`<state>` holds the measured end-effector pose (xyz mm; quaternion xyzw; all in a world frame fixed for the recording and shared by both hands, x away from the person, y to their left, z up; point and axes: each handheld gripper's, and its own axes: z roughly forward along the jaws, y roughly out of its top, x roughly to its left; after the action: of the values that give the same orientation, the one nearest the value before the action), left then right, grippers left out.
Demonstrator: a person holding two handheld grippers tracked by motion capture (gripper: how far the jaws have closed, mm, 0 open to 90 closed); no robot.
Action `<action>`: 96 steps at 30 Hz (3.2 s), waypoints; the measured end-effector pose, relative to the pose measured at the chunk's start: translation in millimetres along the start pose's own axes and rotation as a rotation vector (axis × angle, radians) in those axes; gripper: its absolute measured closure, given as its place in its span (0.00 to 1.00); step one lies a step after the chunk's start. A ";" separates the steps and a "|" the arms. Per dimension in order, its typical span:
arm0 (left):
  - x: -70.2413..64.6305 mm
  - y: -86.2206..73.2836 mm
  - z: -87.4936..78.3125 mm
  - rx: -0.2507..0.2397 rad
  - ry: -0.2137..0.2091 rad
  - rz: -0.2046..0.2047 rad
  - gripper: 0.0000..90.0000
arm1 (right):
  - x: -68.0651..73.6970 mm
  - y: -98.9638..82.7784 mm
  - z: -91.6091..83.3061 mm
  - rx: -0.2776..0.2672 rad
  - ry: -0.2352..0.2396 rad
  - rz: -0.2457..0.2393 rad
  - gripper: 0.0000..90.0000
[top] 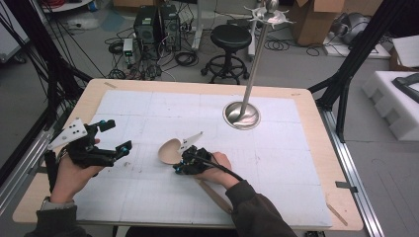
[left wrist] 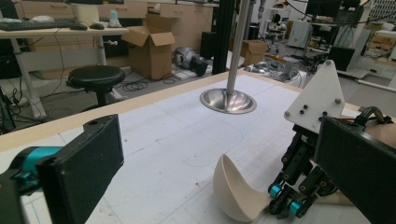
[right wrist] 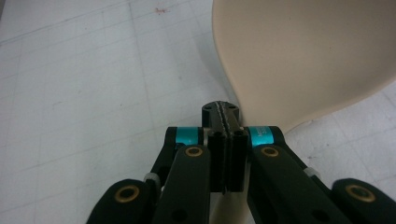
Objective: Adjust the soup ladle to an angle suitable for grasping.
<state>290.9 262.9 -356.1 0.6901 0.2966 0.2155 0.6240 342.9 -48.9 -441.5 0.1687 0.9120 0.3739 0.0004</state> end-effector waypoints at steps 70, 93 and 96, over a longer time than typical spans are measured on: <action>0.7 -4.3 3.7 0.026 -0.009 -0.006 0.02 | -65.5 -107.5 -121.8 -0.093 -0.379 0.389 1.00; 0.6 -6.1 9.5 0.046 -0.010 -0.004 0.02 | -61.0 -122.7 -144.6 -0.155 -0.355 0.411 1.00; 0.9 -6.1 9.4 0.047 -0.012 -0.004 0.02 | -42.5 -130.4 -162.2 -0.151 -0.348 0.364 1.00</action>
<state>296.9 256.8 -363.4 0.7052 0.2995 0.2031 0.6097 322.3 -259.1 -419.0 0.3912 0.8223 0.4003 0.1025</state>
